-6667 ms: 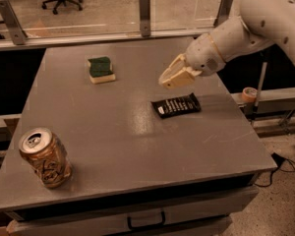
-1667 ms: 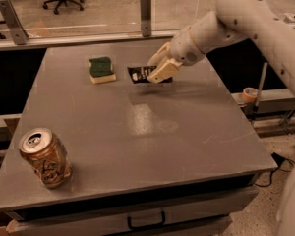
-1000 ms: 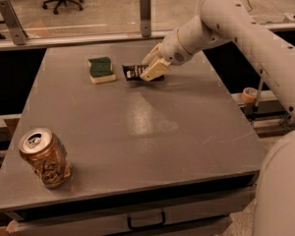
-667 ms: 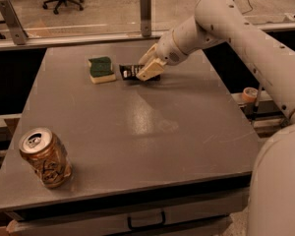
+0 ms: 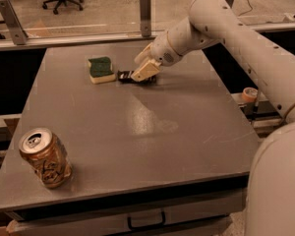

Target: Move rxbar chocolate near sponge

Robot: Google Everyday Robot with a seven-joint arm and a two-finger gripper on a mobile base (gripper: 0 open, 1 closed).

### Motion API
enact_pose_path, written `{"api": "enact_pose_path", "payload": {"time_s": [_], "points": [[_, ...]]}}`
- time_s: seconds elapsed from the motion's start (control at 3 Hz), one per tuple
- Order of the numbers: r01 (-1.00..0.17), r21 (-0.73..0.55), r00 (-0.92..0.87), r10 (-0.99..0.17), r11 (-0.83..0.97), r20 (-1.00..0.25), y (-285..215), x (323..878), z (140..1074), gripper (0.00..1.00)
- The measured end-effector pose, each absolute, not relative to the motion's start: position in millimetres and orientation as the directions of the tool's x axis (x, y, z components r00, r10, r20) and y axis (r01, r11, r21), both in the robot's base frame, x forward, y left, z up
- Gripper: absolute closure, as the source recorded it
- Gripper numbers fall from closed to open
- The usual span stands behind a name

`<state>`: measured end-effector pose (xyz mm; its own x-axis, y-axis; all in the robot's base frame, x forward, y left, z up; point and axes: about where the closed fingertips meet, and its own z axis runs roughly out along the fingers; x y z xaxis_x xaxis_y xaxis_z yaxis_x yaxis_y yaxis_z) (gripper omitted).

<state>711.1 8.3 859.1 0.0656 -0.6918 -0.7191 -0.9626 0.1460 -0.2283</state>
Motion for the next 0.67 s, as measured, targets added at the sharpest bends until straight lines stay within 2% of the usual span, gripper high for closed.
{"api": "enact_pose_path", "payload": {"time_s": [0.33,0.67], "points": [[-0.964,-0.228,0.076,-0.677,0.138,-0.732,14.7,704.7,866.6,0.00],[-0.957,-0.252,0.092,-0.669,0.146,-0.738,-2.3,699.6,880.8,0.00]]}}
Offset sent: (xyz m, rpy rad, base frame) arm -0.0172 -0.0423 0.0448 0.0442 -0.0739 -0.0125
